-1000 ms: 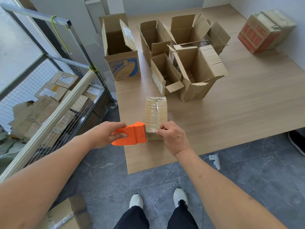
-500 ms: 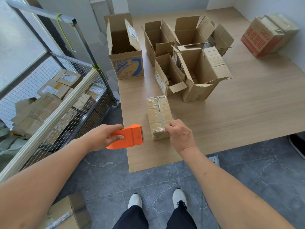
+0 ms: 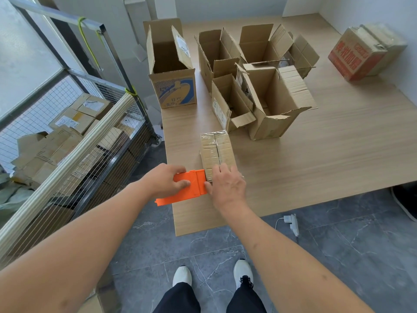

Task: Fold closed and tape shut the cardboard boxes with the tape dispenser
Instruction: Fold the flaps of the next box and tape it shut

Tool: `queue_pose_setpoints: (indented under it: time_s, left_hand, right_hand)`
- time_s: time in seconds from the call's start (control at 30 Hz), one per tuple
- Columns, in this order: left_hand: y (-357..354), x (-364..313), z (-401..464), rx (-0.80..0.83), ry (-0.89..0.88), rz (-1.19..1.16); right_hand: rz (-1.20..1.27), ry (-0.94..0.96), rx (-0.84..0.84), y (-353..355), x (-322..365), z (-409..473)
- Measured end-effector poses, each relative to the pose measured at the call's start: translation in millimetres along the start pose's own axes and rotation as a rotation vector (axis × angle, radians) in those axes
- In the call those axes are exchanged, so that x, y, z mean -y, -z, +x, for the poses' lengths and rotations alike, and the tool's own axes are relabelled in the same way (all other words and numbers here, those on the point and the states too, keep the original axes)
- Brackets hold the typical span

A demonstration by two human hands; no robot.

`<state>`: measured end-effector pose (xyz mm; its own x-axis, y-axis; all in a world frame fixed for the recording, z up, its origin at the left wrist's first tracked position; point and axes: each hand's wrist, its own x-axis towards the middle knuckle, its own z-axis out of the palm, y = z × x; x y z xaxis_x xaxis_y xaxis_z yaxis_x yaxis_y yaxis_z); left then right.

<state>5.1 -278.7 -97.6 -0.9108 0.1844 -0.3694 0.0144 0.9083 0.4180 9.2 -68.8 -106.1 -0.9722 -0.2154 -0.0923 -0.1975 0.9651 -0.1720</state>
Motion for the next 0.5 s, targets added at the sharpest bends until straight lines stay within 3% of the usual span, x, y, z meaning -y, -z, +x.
queue_pose_setpoints:
  time_s: [0.33, 0.5]
  left_hand:
    - [3, -15, 8, -0.002, 0.089, 0.009]
    - [11, -27, 13, 0.039, 0.146, 0.077]
  right_hand:
    - [-0.09, -0.014, 0.094, -9, 13, 1]
    - [-0.193, 0.026, 0.019, -10, 14, -6]
